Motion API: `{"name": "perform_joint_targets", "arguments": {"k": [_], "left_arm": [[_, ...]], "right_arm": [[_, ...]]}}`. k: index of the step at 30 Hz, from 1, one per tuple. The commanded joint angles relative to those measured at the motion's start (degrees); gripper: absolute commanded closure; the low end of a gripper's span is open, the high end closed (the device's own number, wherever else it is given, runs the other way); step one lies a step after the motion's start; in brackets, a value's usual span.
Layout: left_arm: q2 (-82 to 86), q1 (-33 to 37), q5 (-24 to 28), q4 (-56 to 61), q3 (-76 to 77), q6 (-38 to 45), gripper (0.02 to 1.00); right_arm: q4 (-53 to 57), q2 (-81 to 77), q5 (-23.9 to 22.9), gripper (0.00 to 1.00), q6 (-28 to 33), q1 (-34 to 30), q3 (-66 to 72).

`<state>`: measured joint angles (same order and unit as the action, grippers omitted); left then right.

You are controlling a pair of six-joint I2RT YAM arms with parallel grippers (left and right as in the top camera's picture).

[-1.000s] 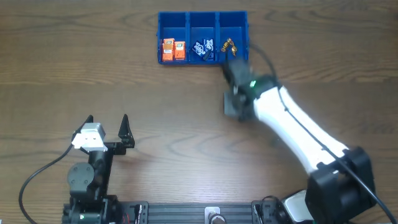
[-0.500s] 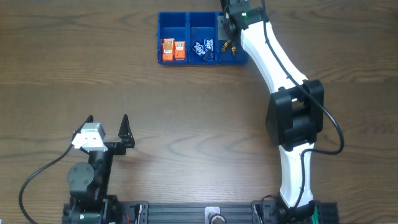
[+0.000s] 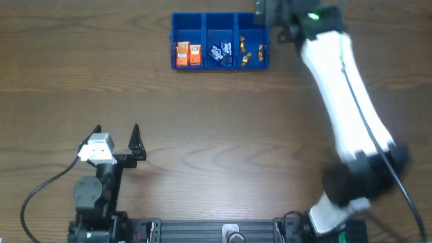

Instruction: Sort Candies Into Trays

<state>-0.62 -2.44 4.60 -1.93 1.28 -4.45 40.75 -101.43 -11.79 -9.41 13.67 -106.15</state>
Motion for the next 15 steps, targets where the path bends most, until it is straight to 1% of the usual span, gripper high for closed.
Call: {"name": "perform_joint_targets", "arguments": {"k": [1, 2, 4, 8, 10, 12, 15], "left_arm": [[0.4, 0.2, 1.2, -2.1, -1.0, 0.2, 0.020], [0.4, 0.2, 1.2, -2.1, -1.0, 0.2, 0.020], [0.4, 0.2, 1.2, -2.1, -1.0, 0.2, 0.020], [0.4, 0.2, 1.2, -2.1, -1.0, 0.2, 0.020], [0.4, 0.2, 1.2, -2.1, -1.0, 0.2, 0.020], [0.4, 0.2, 1.2, -2.1, -1.0, 0.2, 0.020], [0.4, 0.2, 1.2, -2.1, -1.0, 0.2, 0.020]], "right_arm": [[-8.7, 26.0, -1.0, 0.001, 2.5, -3.2, 27.7], [-10.6, 31.9, -1.0, 0.003, 3.0, -3.8, 34.4], [-16.6, 49.1, -1.0, 0.003, 3.7, -4.4, 53.3], [-24.9, 71.0, -0.9, 0.003, 3.7, -7.0, 75.0], [-25.5, 78.7, -0.5, 0.003, 3.7, -7.4, 82.3], [-27.7, 83.0, 0.1, 0.003, 4.0, -7.4, 87.3], [-32.5, 89.5, 1.7, 0.003, 6.9, -7.4, 94.3]]}}
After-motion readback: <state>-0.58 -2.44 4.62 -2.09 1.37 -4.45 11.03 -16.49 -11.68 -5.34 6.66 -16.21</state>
